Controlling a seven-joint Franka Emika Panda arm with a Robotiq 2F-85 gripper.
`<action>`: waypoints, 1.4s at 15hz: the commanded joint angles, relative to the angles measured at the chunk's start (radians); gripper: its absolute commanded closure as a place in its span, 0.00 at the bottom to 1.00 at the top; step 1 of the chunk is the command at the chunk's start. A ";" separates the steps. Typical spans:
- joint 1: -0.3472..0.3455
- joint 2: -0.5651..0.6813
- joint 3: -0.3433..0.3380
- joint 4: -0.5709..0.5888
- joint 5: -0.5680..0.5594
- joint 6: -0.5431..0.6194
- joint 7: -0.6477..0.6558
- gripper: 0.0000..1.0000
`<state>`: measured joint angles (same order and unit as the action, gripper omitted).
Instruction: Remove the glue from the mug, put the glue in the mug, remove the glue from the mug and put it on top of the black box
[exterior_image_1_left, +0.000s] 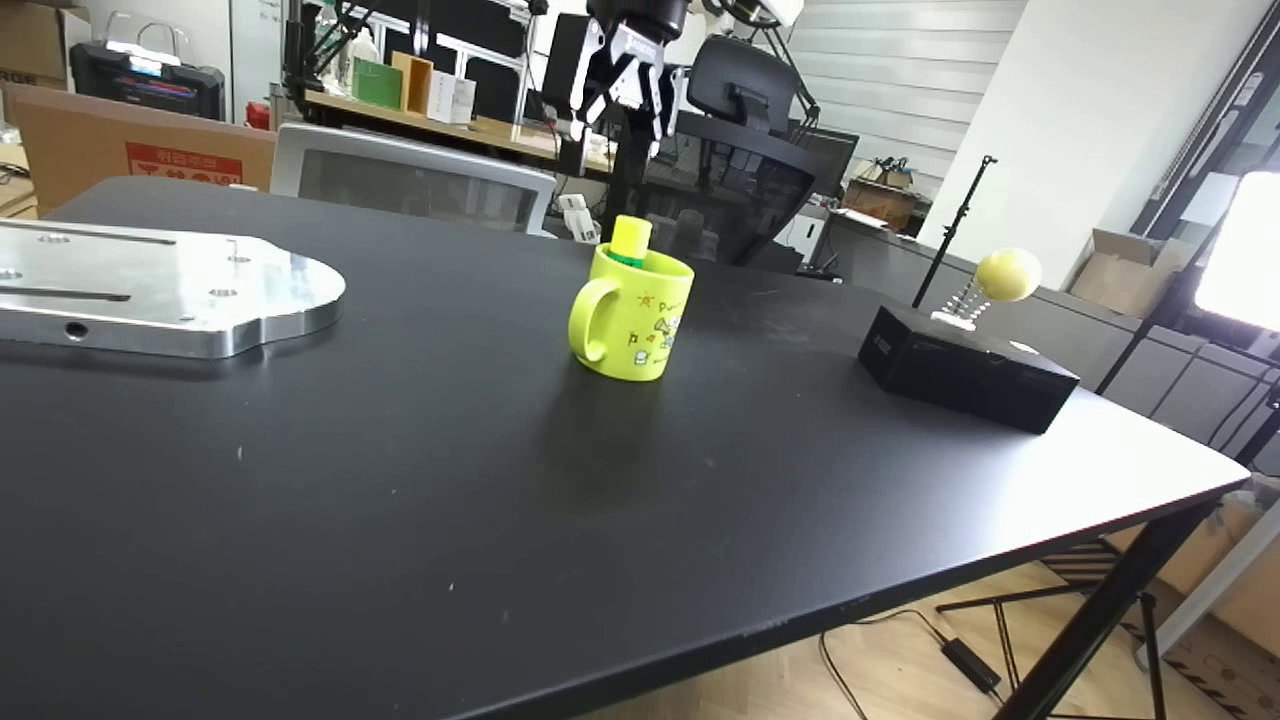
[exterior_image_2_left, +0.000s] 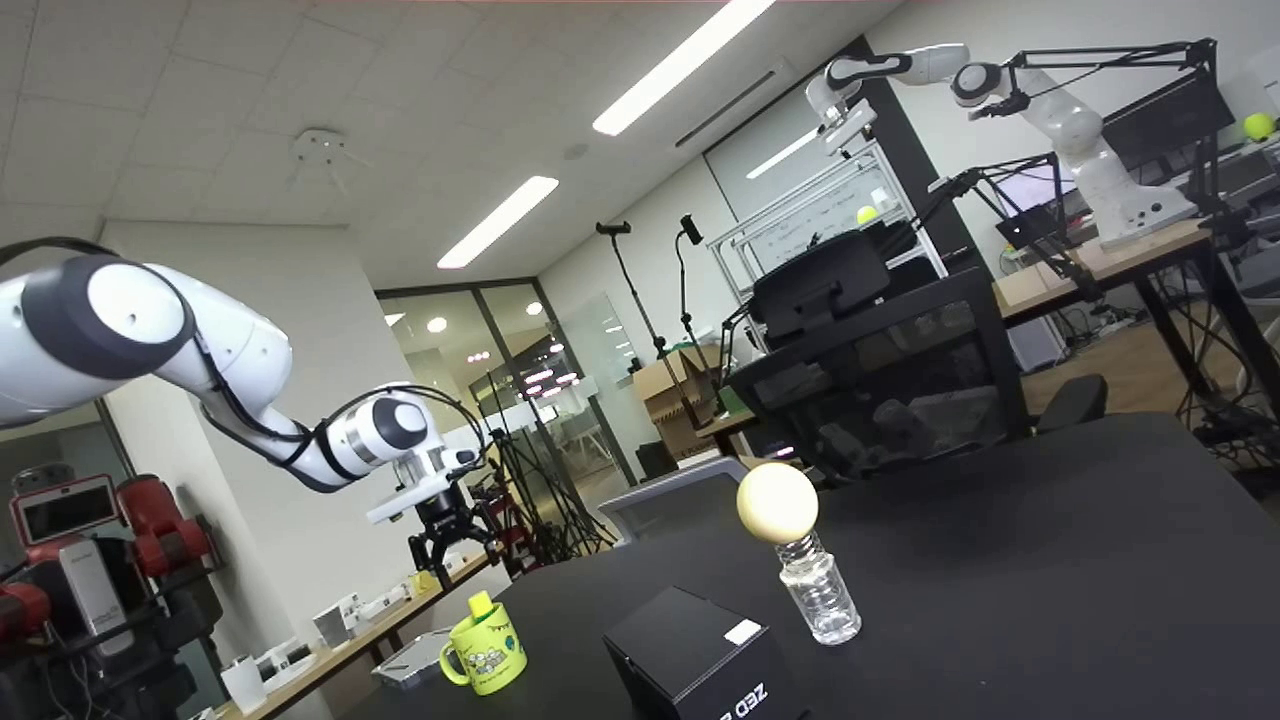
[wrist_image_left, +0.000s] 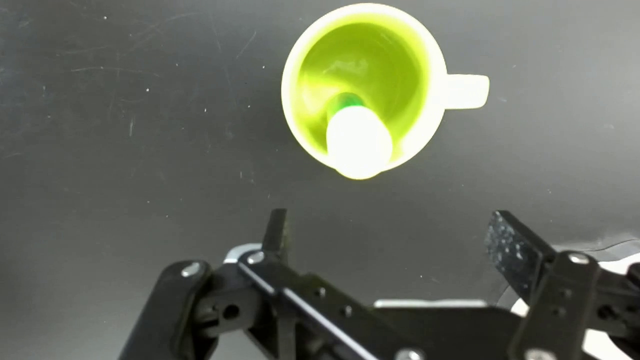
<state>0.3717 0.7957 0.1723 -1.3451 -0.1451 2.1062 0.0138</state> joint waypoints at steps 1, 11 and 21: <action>-0.004 0.031 -0.005 0.031 0.025 -0.007 0.005 0.00; -0.015 0.046 -0.013 0.026 0.048 -0.079 0.007 0.10; -0.026 0.030 -0.010 0.012 0.059 -0.122 -0.018 0.89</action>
<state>0.3532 0.8343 0.1572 -1.3447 -0.0899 2.0137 0.0127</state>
